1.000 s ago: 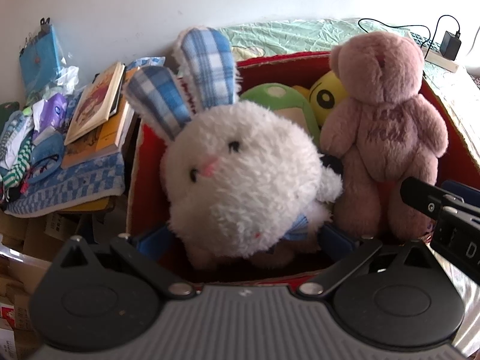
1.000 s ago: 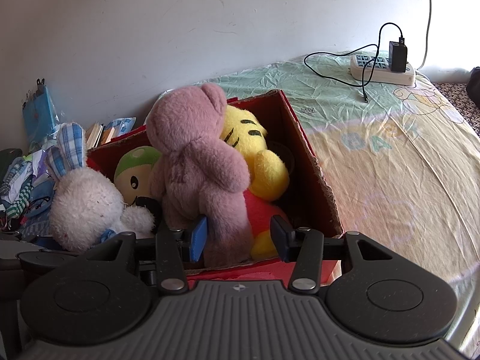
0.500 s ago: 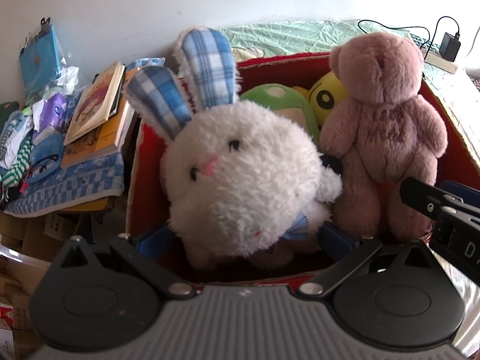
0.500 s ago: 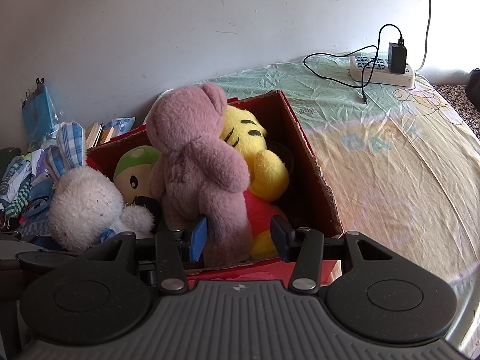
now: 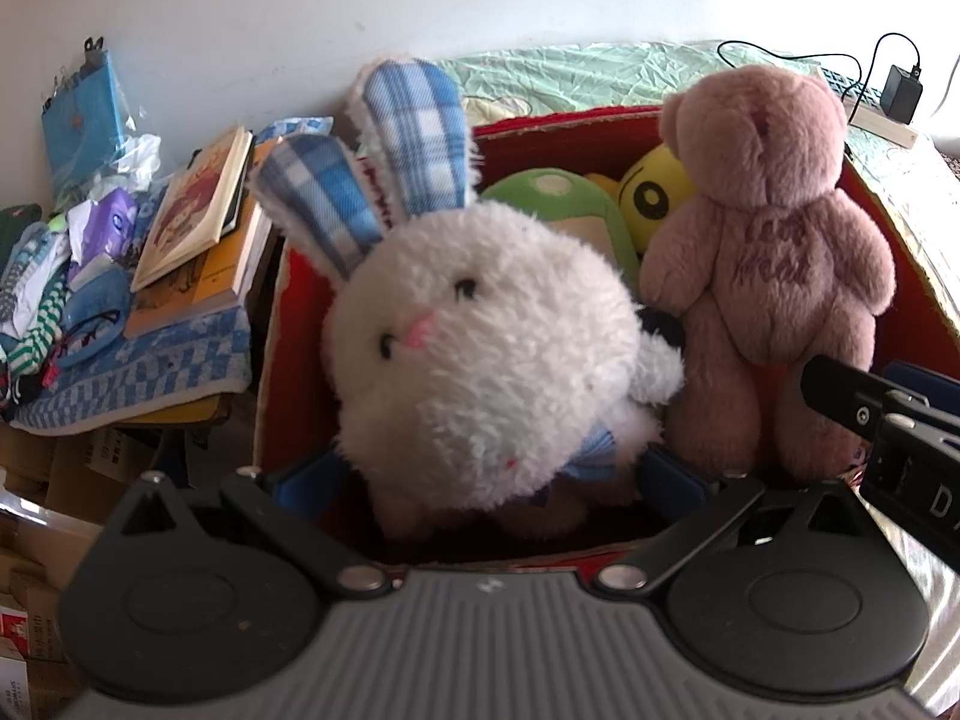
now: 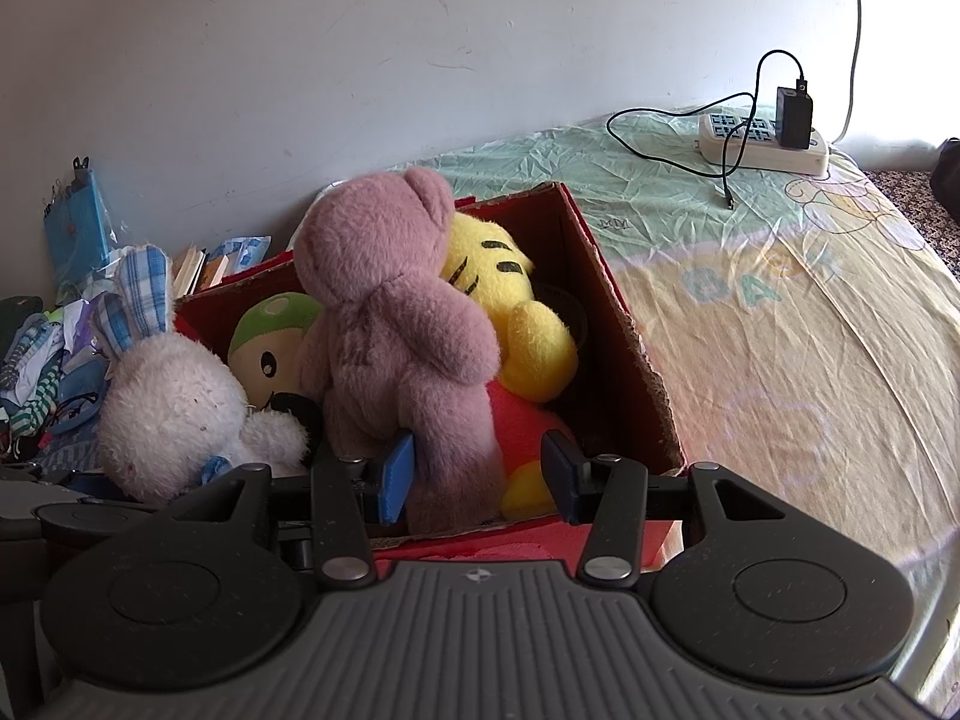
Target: Organize objects
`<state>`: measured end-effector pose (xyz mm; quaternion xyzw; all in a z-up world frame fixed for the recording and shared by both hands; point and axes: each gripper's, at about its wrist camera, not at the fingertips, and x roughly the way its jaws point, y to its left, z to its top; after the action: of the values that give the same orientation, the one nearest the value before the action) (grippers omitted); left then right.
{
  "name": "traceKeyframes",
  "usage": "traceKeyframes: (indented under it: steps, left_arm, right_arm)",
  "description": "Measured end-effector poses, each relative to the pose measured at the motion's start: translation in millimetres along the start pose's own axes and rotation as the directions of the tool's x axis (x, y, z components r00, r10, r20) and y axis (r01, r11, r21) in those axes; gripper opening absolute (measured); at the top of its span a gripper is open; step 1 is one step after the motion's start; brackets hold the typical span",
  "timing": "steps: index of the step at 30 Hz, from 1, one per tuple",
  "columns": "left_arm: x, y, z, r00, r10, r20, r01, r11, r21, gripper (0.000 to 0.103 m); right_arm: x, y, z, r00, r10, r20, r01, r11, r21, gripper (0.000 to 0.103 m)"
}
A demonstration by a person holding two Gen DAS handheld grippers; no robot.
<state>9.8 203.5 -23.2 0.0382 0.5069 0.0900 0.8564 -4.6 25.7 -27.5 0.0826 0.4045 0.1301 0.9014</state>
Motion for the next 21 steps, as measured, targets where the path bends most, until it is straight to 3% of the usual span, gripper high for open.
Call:
traceKeyframes:
  steps: [21]
  left_arm:
    - [0.1,0.2,-2.3,1.0,0.009,0.006,-0.009,1.0,-0.002,0.103]
  right_arm:
    - [-0.1,-0.6,0.0,1.0,0.0,0.002,0.0,1.0,0.003,0.049]
